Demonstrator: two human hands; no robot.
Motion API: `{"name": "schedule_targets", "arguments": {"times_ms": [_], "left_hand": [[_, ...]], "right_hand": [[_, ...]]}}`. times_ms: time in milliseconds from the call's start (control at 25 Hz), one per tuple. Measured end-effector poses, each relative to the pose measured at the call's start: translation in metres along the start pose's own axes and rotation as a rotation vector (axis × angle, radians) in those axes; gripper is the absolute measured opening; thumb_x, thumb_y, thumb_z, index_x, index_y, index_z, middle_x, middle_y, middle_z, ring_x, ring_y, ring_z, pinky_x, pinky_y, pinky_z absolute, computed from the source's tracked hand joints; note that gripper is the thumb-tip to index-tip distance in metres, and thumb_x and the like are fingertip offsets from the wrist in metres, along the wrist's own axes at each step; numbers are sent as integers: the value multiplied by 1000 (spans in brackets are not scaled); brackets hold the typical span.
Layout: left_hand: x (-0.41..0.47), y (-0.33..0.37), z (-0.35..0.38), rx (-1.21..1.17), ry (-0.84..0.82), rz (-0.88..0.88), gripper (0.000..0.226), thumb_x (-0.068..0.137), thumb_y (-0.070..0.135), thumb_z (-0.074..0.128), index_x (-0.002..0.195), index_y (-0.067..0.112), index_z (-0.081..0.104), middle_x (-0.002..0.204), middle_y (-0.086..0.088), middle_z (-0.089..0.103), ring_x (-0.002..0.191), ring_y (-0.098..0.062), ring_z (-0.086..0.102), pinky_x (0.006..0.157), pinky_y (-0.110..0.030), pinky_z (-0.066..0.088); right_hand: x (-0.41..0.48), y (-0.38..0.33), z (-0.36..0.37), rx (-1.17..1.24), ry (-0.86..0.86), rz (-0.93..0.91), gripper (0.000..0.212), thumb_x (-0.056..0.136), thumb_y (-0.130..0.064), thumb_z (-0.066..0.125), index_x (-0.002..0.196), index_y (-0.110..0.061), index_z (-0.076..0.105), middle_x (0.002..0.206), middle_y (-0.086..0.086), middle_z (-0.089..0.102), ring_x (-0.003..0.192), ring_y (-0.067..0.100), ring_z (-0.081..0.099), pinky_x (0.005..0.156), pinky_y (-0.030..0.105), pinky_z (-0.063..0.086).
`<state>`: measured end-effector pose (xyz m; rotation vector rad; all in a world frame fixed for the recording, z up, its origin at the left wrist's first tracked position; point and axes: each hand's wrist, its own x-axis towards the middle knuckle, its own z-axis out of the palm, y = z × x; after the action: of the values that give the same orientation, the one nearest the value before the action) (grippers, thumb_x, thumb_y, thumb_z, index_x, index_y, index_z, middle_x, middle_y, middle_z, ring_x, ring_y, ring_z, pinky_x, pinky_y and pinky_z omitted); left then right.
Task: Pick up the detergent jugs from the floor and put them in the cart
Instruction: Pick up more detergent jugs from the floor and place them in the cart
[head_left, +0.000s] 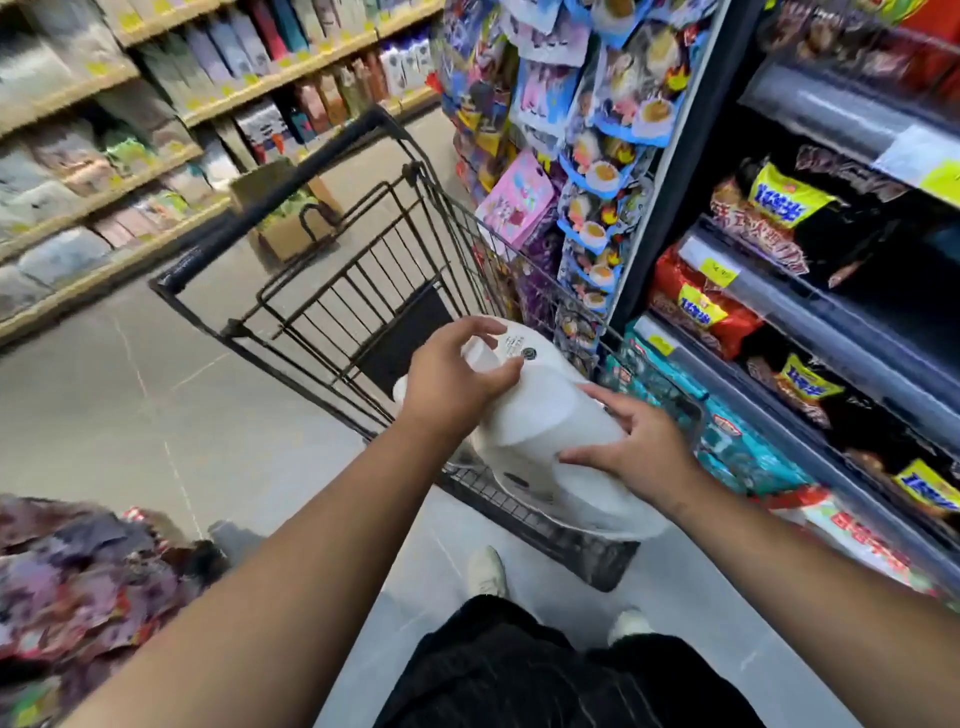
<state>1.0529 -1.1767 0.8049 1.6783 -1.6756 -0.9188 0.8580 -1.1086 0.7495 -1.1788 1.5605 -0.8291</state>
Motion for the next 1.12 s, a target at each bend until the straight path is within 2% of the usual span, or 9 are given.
{"name": "schedule_targets", "arguments": {"times_ms": [280, 400, 440, 560, 640, 720, 840, 1000, 1120], "left_hand": [[49, -51, 47, -11, -145, -63, 21, 77, 26, 80, 94, 25, 68, 95, 21, 59, 92, 8, 49, 81, -9, 32], [48, -84, 62, -5, -111, -144, 16, 77, 24, 78, 87, 24, 66, 90, 14, 63, 89, -2, 55, 77, -15, 38], [49, -95, 63, -7, -95, -172, 16, 77, 23, 78, 86, 24, 66, 90, 13, 64, 89, -5, 57, 77, -18, 41], [51, -119, 62, 17, -86, -256, 16, 78, 27, 77, 89, 22, 66, 92, 12, 64, 93, -8, 58, 78, -20, 41], [52, -130, 61, 61, -108, -286, 20, 79, 31, 76, 94, 22, 65, 95, 11, 65, 94, -9, 57, 80, -21, 41], [53, -142, 58, 146, -154, -289, 24, 79, 33, 76, 97, 23, 64, 100, 9, 65, 91, -9, 55, 77, -19, 38], [43, -159, 54, 283, -298, -156, 33, 76, 34, 79, 103, 21, 66, 102, 7, 65, 89, -8, 55, 77, -18, 37], [32, -173, 56, 354, -523, -20, 36, 75, 29, 80, 107, 21, 66, 101, 3, 59, 89, -8, 53, 82, -16, 38], [35, -183, 61, 401, -571, -6, 45, 71, 34, 83, 110, 22, 65, 103, 4, 49, 88, -8, 50, 83, -14, 34]], "right_hand": [[31, 40, 11, -18, 49, 182, 84, 55, -28, 92, 132, -27, 58, 123, -8, 59, 109, 9, 58, 84, 9, 45], [38, 60, 25, -16, 32, 246, 80, 56, -29, 92, 130, -30, 59, 122, -12, 56, 115, 5, 52, 81, 0, 36], [44, 65, 30, -23, 10, 245, 80, 56, -31, 91, 129, -32, 60, 124, -13, 55, 117, 5, 51, 85, 1, 36], [57, 74, 43, -36, -28, 247, 75, 53, -38, 92, 122, -39, 61, 123, -14, 57, 119, 10, 54, 100, 22, 42], [63, 83, 51, -29, -30, 251, 71, 49, -41, 92, 114, -45, 62, 121, -13, 61, 115, 11, 58, 103, 30, 45], [67, 93, 61, -46, -56, 253, 70, 53, -34, 93, 116, -41, 63, 123, -8, 63, 114, 11, 59, 102, 28, 45], [57, 120, 78, -119, -123, 302, 71, 65, -10, 86, 129, -25, 59, 124, 3, 64, 114, 17, 61, 95, 26, 46], [34, 148, 94, -248, -137, 392, 75, 64, -7, 77, 121, -47, 49, 116, 3, 65, 97, 25, 63, 87, 38, 52], [42, 149, 94, -256, -134, 383, 75, 67, -6, 76, 126, -43, 48, 106, 0, 60, 91, 25, 61, 84, 36, 51]]}}
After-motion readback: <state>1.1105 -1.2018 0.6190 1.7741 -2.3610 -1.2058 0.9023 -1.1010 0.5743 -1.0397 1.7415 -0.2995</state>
